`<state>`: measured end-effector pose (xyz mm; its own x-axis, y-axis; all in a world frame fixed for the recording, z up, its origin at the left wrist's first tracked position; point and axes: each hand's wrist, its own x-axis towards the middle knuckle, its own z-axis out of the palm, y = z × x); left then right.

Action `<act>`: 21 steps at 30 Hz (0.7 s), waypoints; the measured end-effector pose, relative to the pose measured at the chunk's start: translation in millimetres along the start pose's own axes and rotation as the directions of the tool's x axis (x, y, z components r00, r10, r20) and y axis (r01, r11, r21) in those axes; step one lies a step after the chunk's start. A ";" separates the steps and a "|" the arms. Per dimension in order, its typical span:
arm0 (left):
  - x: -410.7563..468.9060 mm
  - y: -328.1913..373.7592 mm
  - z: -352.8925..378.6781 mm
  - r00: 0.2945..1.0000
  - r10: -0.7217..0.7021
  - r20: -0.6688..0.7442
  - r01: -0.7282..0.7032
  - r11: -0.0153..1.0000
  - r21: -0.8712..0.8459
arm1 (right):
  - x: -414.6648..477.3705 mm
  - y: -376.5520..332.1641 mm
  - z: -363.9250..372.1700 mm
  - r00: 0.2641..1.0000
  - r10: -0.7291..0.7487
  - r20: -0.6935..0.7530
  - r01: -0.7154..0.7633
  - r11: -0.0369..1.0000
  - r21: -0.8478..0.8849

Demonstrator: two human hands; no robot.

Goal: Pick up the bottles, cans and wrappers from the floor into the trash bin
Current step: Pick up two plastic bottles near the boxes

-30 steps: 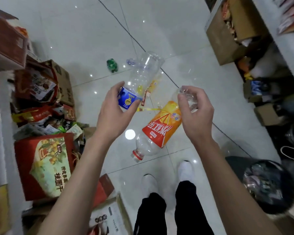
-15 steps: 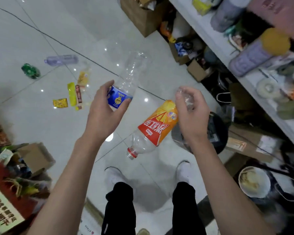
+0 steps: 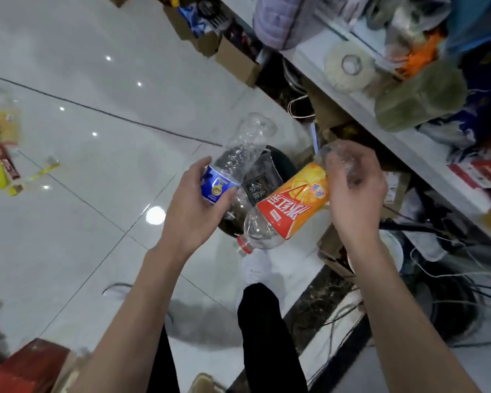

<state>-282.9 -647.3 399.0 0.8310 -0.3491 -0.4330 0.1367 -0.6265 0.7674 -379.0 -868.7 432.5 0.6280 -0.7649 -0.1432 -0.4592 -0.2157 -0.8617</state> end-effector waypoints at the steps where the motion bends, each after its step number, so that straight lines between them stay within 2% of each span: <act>1: 0.8 -4.1 12.0 1.000 -0.011 0.016 0.010 1.000 0.013 | 2.5 12.3 -2.6 1.000 0.023 0.000 -0.023 1.000 -0.001; 3: 2.5 -12.6 29.2 1.000 -0.020 0.009 0.019 0.998 0.064 | 7.7 34.8 -2.0 0.999 0.053 -0.006 -0.053 0.998 -0.015; 6: 8.7 -28.9 41.1 0.997 0.020 -0.075 -0.007 0.987 0.161 | 13.7 65.0 9.6 0.999 0.039 0.007 -0.039 0.999 -0.037; 10: 20.3 -46.1 43.4 0.992 0.014 -0.124 0.008 0.984 0.176 | 17.6 100.8 34.8 0.998 0.020 0.052 -0.018 1.000 -0.025; 13: 27.0 -55.2 40.7 0.988 0.019 -0.152 0.008 0.984 0.175 | 19.4 119.8 53.0 0.986 -0.093 0.138 0.111 0.986 -0.128; 18: 27.6 -57.4 32.9 0.984 0.023 -0.175 0.010 0.983 0.184 | 16.2 114.6 60.6 0.984 -0.092 0.152 0.114 0.984 -0.139; 21: 27.1 -47.8 25.0 0.982 0.031 -0.187 0.001 0.985 0.170 | 17.2 98.9 61.5 0.979 -0.158 0.128 0.175 0.974 -0.143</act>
<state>-280.4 -644.2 338.7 0.9212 -0.2318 -0.3125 0.0438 -0.7363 0.6753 -375.0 -865.8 314.9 0.7676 -0.6375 -0.0666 -0.4269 -0.4310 -0.7950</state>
